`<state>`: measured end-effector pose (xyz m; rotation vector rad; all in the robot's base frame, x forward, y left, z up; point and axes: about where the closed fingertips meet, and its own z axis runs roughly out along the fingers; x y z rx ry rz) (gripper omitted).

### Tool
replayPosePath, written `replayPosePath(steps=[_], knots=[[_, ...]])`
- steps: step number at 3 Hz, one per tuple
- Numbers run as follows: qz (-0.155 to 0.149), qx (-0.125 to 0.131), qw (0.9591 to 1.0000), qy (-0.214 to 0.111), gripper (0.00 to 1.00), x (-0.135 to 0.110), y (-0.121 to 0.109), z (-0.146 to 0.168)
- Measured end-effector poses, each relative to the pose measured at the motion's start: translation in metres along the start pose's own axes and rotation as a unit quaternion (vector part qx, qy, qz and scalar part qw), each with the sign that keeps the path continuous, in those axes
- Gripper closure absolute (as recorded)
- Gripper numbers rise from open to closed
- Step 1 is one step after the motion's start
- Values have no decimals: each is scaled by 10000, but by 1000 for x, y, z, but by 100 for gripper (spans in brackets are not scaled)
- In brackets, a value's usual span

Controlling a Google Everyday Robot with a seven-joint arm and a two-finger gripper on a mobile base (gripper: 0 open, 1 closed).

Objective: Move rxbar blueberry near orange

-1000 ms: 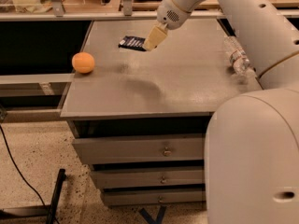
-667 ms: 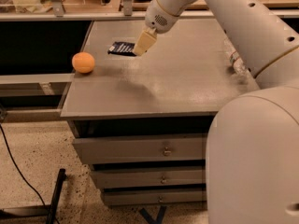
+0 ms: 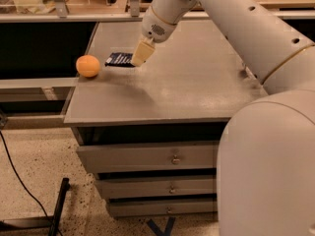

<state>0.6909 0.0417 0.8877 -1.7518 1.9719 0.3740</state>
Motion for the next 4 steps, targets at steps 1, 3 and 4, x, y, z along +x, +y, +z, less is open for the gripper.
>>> replayPosePath(steps=[1, 3, 4], knots=[[-44, -69, 10000, 24, 81, -5, 4, 10], [-42, -124, 9999, 30, 35, -7, 4, 17], [-45, -145, 9999, 33, 12, -8, 5, 20]])
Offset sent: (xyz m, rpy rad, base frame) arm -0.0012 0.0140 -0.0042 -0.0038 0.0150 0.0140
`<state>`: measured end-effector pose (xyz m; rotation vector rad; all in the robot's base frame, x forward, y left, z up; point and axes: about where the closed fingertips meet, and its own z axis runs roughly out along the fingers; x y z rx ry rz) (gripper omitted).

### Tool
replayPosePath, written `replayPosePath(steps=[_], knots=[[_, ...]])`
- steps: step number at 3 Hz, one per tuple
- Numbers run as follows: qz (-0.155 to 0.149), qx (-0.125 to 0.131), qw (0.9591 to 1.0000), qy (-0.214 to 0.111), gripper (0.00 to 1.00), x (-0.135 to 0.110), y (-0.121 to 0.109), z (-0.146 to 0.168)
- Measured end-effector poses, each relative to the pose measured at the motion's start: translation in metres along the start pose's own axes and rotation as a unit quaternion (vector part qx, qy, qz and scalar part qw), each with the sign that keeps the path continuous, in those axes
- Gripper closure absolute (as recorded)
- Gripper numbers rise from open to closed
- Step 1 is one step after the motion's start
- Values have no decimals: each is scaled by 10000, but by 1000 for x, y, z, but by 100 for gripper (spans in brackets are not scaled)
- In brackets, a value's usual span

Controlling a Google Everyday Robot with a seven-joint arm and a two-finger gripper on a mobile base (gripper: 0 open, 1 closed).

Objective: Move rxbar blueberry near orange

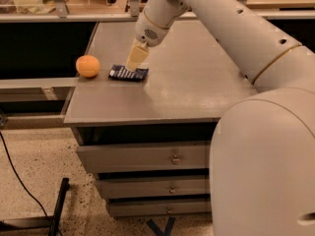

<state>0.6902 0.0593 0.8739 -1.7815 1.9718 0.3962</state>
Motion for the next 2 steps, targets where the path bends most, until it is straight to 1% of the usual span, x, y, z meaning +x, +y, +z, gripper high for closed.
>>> replayPosePath(steps=[1, 2], knots=[[-2, -18, 10000, 3, 0, 0, 0, 3], [-2, -19, 10000, 3, 0, 0, 0, 3]])
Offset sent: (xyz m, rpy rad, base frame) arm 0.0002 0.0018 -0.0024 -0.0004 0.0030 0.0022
